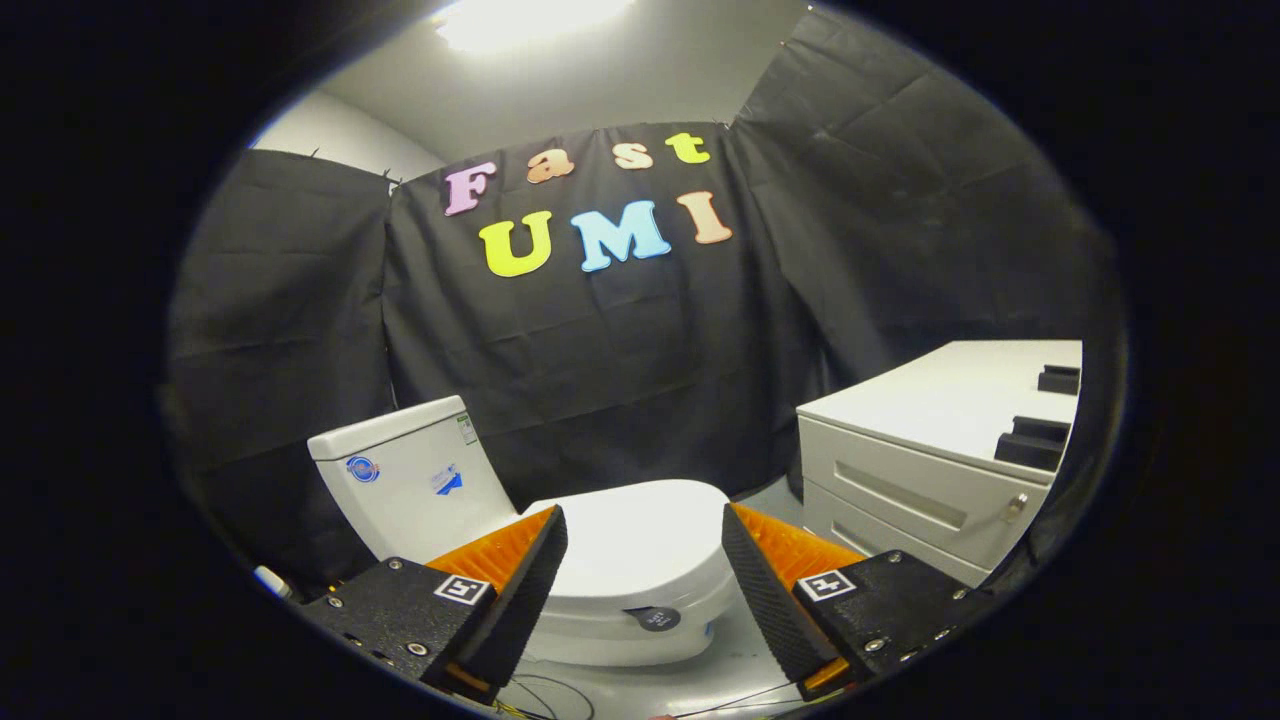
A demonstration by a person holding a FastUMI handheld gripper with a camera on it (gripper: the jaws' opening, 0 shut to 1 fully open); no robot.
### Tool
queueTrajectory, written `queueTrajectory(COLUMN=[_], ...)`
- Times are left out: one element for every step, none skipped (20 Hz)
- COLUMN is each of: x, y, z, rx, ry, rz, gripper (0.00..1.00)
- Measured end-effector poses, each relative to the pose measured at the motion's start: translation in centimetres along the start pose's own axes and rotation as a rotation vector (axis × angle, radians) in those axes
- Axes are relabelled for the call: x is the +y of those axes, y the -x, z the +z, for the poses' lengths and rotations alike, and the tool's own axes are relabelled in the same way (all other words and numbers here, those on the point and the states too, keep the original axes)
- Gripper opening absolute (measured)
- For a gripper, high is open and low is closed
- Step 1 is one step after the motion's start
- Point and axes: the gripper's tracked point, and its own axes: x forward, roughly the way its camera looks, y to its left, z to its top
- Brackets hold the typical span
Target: Open the toilet lid.
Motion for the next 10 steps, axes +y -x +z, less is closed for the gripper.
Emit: queueTrajectory(x=[-0.2, -0.4, -0.3, -0.3, -0.2, -0.1, -0.1, -0.2, -0.2, -0.3], y=[-0.3, -0.6, -0.8, -1.2, -1.5, -1.8, -2.1, -2.3, -2.5, -2.8], z=[-0.4, -0.6, -0.9, -1.2, -1.6, -2.1, -2.6, -3.1, -3.7, -4.3], rx=[0.013, 0.026, 0.037, 0.051, 0.064, 0.082, 0.1, 0.117, 0.133, 0.152], ry=[-0.026, -0.051, -0.075, -0.101, -0.127, -0.152, -0.176, -0.201, -0.229, -0.254], rz=[0.001, 0.001, 0.003, 0.007, 0.014, 0.02, 0.023, 0.022, 0.022, 0.019], gripper=[0.96, 0.96, 0.95, 0.95, 0.95, 0.96, 0.96, 0.96, 0.96, 0.95])
